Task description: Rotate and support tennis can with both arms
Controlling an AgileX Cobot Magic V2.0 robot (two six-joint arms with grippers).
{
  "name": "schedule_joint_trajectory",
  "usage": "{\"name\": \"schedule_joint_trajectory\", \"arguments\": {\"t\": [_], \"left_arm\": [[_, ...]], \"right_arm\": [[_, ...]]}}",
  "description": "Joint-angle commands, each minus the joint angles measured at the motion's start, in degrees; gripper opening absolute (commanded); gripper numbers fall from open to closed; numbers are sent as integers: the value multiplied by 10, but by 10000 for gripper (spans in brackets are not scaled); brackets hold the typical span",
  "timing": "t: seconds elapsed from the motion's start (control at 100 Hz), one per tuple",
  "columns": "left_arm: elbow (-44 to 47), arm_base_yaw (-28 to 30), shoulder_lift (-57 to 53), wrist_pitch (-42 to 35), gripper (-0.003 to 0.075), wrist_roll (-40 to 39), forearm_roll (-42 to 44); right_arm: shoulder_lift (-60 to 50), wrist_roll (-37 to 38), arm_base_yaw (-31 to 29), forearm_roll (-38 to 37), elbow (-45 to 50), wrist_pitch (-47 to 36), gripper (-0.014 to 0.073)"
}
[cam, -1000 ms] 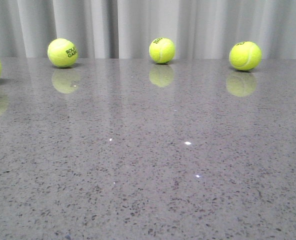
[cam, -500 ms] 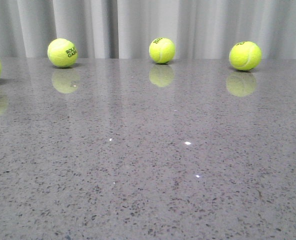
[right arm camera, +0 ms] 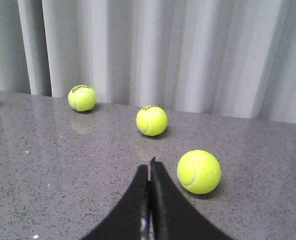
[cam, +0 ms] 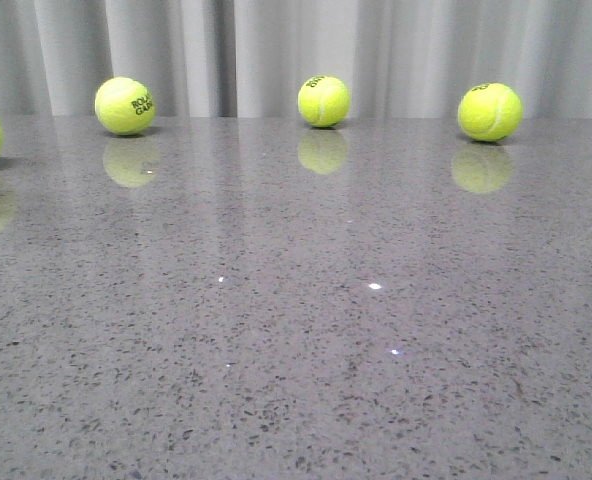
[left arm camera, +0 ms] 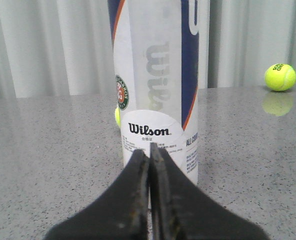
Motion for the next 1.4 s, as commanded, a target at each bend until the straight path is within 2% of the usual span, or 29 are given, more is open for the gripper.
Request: {"name": "schedule_joint_trajectory", "arguments": {"t": [0.0, 0.06, 0.2, 0.31, 0.63, 0.9, 1.39], "left_arm": [[27, 2, -22, -48, -21, -7, 0], [27, 2, -22, -48, -21, -7, 0], [27, 2, -22, -48, -21, -7, 0], [27, 2, -22, -48, -21, -7, 0], [27, 2, -22, -48, -21, -7, 0], [27, 2, -22, -48, -21, -7, 0], [27, 2, -22, -48, -21, -7, 0]], "right_arm": [[6, 3, -5, -2, -13, -47, -68], [5, 20, -5, -21, -4, -61, -68], [-12, 122, -5, -102, 44, -113, -68], [-45, 161, -5, -118, 90, -124, -68], [-168, 161, -5, -102, 192, -124, -68], [-163, 161, -5, -93, 243, -179, -68], [-163, 161, -5, -93, 242, -182, -68]]}}
